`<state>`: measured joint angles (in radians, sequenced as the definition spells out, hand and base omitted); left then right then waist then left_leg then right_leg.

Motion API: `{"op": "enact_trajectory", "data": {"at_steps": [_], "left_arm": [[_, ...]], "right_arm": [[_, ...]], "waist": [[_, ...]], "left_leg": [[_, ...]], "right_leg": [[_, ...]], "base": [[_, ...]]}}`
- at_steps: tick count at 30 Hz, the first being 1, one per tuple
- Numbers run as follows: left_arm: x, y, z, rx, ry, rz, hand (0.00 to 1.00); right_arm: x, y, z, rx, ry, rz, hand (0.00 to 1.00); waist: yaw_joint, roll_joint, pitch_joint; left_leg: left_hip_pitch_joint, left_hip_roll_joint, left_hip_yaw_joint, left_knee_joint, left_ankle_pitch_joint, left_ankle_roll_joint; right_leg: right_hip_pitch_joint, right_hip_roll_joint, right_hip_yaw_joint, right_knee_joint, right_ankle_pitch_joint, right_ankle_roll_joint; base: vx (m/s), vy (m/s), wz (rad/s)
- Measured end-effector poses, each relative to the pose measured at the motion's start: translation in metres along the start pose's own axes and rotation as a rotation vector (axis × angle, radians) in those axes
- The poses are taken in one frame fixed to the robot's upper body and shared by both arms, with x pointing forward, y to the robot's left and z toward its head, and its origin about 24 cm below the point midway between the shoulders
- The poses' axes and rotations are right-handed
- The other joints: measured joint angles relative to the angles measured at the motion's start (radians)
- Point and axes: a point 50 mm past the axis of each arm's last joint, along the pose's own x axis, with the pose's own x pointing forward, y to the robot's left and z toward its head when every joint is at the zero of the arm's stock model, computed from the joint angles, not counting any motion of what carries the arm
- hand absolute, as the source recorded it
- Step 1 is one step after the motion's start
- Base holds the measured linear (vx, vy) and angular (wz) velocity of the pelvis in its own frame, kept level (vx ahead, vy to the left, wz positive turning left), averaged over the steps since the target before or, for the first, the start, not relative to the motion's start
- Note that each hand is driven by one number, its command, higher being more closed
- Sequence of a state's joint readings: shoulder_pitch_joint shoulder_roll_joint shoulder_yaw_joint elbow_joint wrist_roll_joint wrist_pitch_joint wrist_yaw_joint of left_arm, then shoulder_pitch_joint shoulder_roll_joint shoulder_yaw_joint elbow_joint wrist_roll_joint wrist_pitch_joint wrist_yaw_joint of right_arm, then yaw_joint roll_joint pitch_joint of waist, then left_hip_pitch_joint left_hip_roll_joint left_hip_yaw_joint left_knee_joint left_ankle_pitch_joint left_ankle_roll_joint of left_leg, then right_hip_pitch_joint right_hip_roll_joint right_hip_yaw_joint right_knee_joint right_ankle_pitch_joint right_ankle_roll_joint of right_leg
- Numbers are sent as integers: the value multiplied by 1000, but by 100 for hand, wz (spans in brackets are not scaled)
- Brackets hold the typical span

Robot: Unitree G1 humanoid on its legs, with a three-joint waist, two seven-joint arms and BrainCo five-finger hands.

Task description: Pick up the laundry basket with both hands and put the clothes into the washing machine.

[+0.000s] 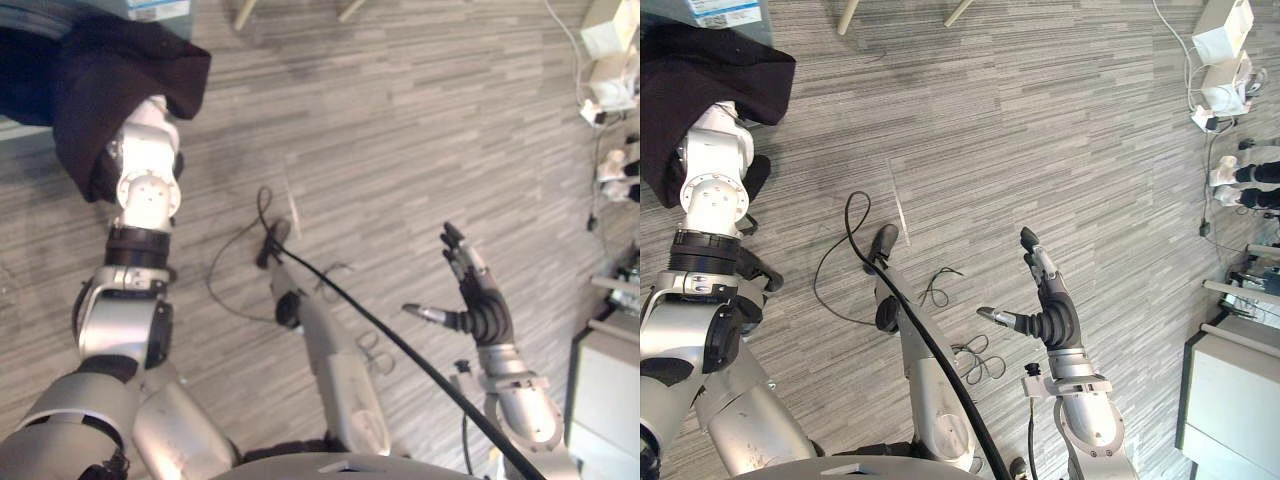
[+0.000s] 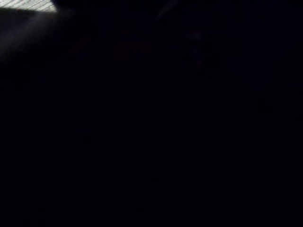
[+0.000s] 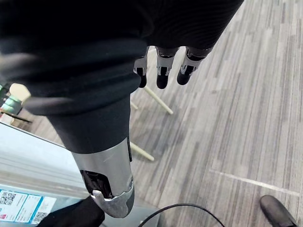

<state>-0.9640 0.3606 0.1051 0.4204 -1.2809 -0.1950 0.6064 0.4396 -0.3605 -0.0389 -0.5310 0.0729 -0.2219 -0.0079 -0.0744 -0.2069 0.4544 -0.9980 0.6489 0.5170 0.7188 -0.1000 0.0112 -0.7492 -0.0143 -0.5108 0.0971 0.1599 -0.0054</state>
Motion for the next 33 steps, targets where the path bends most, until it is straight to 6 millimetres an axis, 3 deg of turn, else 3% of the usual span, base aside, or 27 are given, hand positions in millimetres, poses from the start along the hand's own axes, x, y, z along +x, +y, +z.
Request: {"op": "enact_trajectory", "data": {"at_steps": [5, 9, 14, 20, 21, 24, 26, 28, 31, 33], "left_arm": [[3, 14, 23, -59, -74, 37, 0], [4, 24, 28, -38, -85, 38, 0], [4, 47, 29, -20, -83, 94, 0], [0, 74, 22, 29, -36, 149, 0], [-1, 84, 31, 42, -86, 170, 0], [-5, 109, 87, 93, -318, 227, 0], [-13, 125, 133, 95, -486, 254, 0], [-14, 143, 152, 110, -535, 322, 0], [-22, 173, 139, 116, -494, 398, 0], [-33, 197, 129, 132, -464, 459, 0]], "right_arm": [[-1, 1, -4, 16, 18, -14, 0], [-5, 4, -21, 34, 90, -24, 0], [-10, 10, -36, 61, 156, -23, 0], [-17, 17, -54, 48, 241, -8, 0], [-19, 18, -57, 38, 260, 1, 0], [-22, 20, -64, 12, 294, 24, 0], [-25, 22, -65, 16, 302, 36, 0], [-31, 25, -68, 25, 326, 53, 0], [-46, 31, -73, 21, 389, 115, 0], [-60, 30, -74, -1, 433, 136, 0]], "waist": [[-16, -1, 0], [-26, -3, 1], [-29, -8, 0], [-29, -8, 0], [-22, -7, 1], [8, -6, 1], [23, -6, 1], [31, -7, 0], [17, -4, 1], [17, 5, -5]], "left_leg": [[3, -15, -49, -20, 17, -23], [17, -37, -79, -55, 45, -44], [83, -53, -90, -111, 74, -62], [157, -72, -117, -146, 76, -86], [184, -78, -119, -147, 69, -96], [248, -89, -125, -148, 56, -96], [280, -120, -134, -163, 63, -87], [330, -187, -135, -237, 110, -65], [424, -284, -158, -342, 155, -46], [457, -287, -178, -340, 144, -59]], "right_leg": [[26, 19, -25, -45, 38, 14], [46, 19, -50, -44, 59, 13], [94, 20, -75, -29, 56, -36], [143, -4, -96, 63, -27, -61], [147, -24, -98, 118, -60, -69], [166, -50, -91, 218, -104, -76], [197, -53, -75, 224, -143, -52], [204, -86, -40, 248, -182, -41], [213, -100, 113, 346, -259, -27], [243, -96, 134, 405, -318, -27]], "base": [[61, -28, -15], [108, -32, 17], [137, -19, 14], [169, 19, 21], [185, 57, 20], [116, 23, 17], [88, -26, 34], [38, -19, 57], [-14, -79, 103], [-5, -134, 71]]}}
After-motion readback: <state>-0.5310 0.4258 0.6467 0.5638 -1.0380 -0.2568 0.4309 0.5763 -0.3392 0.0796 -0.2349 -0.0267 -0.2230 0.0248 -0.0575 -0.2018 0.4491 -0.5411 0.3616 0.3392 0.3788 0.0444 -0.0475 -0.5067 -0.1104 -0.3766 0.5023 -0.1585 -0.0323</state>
